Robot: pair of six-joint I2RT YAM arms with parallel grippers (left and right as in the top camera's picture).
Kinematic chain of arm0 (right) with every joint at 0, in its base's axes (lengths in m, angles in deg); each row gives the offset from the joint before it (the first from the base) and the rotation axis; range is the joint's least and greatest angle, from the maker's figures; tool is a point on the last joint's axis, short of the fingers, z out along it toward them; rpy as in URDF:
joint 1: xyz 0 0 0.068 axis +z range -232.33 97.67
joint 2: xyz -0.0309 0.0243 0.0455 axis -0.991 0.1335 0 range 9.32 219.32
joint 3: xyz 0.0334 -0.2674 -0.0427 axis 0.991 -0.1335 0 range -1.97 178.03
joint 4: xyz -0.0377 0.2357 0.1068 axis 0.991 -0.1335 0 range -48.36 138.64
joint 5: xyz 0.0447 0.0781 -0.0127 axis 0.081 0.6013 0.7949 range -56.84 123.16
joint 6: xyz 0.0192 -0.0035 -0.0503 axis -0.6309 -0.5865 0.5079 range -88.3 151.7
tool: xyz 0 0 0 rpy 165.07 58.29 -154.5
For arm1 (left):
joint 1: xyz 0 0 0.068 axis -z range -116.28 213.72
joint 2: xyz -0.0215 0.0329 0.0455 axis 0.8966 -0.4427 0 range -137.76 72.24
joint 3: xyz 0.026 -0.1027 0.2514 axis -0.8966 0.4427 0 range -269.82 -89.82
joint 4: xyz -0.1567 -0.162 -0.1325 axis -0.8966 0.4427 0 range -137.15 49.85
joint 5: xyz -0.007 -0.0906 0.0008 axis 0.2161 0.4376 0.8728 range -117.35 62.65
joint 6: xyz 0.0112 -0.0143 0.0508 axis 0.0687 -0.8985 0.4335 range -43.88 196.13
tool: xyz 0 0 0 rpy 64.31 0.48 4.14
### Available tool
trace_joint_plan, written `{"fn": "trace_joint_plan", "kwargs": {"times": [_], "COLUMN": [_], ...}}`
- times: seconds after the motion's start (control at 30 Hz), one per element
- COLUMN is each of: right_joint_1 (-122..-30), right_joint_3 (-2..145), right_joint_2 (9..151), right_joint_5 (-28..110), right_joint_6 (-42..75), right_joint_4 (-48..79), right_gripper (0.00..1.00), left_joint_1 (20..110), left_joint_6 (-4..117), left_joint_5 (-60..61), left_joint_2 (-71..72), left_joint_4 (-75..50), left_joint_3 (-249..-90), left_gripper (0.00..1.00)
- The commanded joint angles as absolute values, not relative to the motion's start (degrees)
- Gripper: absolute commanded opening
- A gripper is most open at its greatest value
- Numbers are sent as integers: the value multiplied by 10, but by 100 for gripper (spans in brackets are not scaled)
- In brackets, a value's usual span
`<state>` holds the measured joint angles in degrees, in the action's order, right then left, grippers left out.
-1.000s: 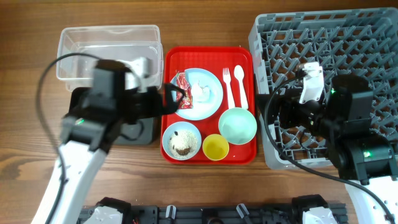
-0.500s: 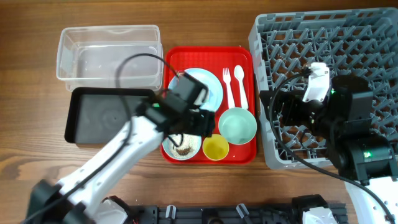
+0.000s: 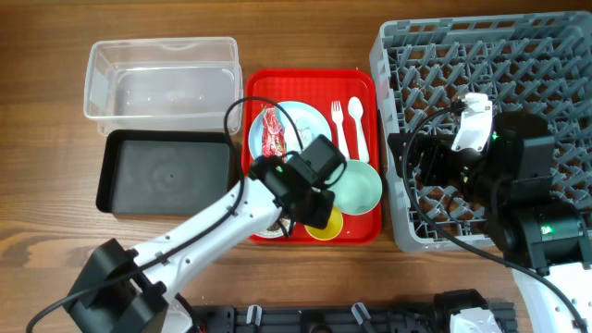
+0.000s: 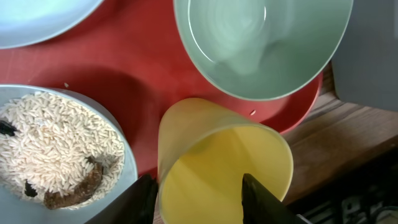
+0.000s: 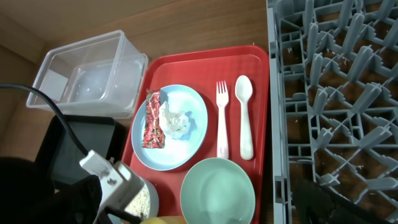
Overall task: Sort waste into correct bins and load items into the dishwasher rack
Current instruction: 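Reach left gripper to the yellow cup and grasp it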
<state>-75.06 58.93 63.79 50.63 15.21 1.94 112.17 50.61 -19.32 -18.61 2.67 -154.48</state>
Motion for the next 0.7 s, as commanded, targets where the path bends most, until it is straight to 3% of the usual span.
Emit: {"fn": "trace_joint_plan", "kwargs": {"times": [0.0,0.2,0.37,0.67], "right_joint_1": [-752,-752,-752,-752], "right_joint_3": [600,600,600,600], "right_joint_2": [638,638,638,638], "right_joint_5": [495,495,495,514], "right_joint_6": [147,146,146,146], "right_joint_4": [21,18,16,17], "right_gripper": [100,100,100,100], "left_joint_1": [1139,1140,1140,1060], "left_joint_6": [500,495,484,487], "left_joint_5": [-251,-272,-272,-186], "left_joint_2": [-203,-224,-226,-122], "left_joint_4": [28,26,24,56], "left_joint_3": [-1546,-1546,-1546,-1592], "left_gripper": [46,34,4,4]}}
